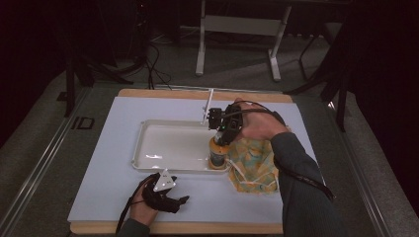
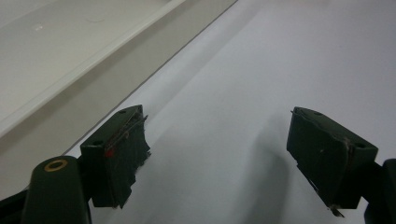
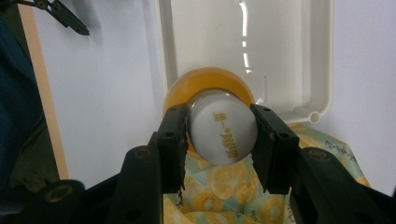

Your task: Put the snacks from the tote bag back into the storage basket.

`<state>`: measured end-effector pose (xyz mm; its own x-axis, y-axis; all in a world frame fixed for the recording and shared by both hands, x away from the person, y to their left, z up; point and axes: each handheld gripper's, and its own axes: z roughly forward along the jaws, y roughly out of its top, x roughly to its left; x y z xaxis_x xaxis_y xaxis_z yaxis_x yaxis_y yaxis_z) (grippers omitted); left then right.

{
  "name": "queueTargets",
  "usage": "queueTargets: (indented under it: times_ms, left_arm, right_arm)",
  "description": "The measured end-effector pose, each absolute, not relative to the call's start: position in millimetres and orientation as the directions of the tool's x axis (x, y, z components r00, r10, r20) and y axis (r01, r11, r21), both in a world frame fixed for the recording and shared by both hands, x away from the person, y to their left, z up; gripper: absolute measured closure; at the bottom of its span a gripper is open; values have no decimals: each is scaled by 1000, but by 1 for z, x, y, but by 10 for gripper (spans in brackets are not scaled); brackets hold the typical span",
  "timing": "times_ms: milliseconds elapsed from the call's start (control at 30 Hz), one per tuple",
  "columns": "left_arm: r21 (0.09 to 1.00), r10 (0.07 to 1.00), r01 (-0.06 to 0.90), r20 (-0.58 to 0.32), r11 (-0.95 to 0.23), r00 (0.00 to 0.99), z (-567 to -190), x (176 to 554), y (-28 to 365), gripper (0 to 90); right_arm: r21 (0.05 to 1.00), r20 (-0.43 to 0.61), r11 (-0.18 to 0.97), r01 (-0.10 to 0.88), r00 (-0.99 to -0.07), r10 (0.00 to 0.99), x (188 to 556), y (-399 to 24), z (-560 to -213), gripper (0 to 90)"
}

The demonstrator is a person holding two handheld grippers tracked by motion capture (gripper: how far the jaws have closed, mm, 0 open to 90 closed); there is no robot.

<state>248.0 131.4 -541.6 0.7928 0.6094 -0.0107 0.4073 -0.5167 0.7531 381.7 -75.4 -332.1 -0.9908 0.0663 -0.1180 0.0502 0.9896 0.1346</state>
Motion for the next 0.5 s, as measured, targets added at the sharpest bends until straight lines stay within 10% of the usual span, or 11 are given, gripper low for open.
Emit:
queueTargets:
  times_ms: [500]
  left_arm:
    - [751,610,409,-11,-518,793,-542,248,131,198]
  right_arm:
    - [112,-108,992,62,-991,74,382,-74,-345,588]
